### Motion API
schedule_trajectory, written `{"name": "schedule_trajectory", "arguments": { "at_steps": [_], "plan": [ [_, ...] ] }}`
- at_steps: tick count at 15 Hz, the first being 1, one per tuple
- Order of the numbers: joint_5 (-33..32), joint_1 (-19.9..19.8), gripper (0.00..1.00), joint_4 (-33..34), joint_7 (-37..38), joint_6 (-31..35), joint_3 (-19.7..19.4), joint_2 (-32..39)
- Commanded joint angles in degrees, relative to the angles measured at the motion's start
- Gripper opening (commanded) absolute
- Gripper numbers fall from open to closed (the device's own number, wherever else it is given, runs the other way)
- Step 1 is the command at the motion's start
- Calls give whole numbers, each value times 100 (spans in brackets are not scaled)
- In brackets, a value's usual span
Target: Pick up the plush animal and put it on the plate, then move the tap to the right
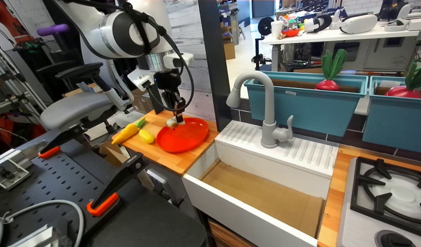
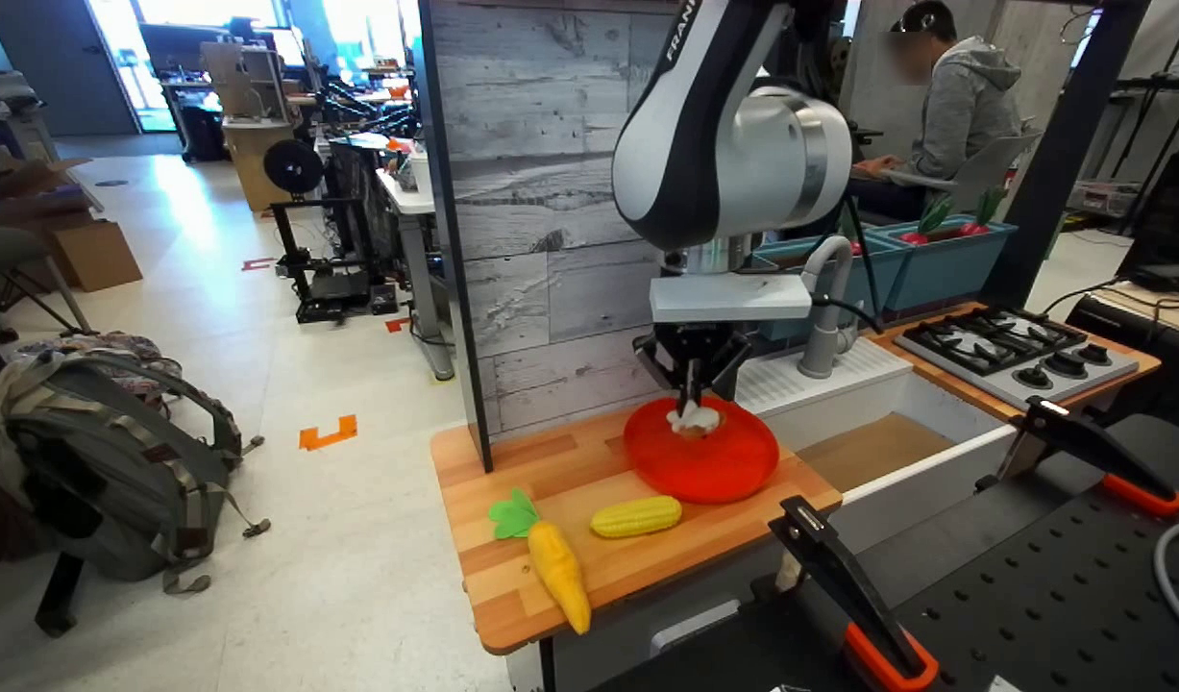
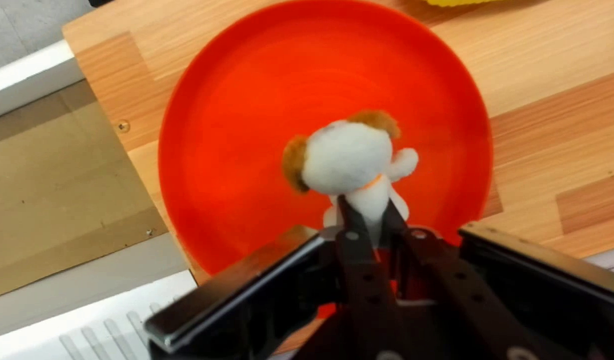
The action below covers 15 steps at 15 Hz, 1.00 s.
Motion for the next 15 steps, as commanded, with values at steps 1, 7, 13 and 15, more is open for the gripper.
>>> {"name": "schedule_trajectory", "arguments": {
  "at_steps": [1,7,13,15],
  "plan": [
    [164,-108,3,185,-17,-111,42,152],
    [43,77,44,431,31,-314,-17,408],
    [-5,169,87,240,-29,-318,-19,258],
    [-103,292,99,30,18,-218,-117,121]
  ]
}}
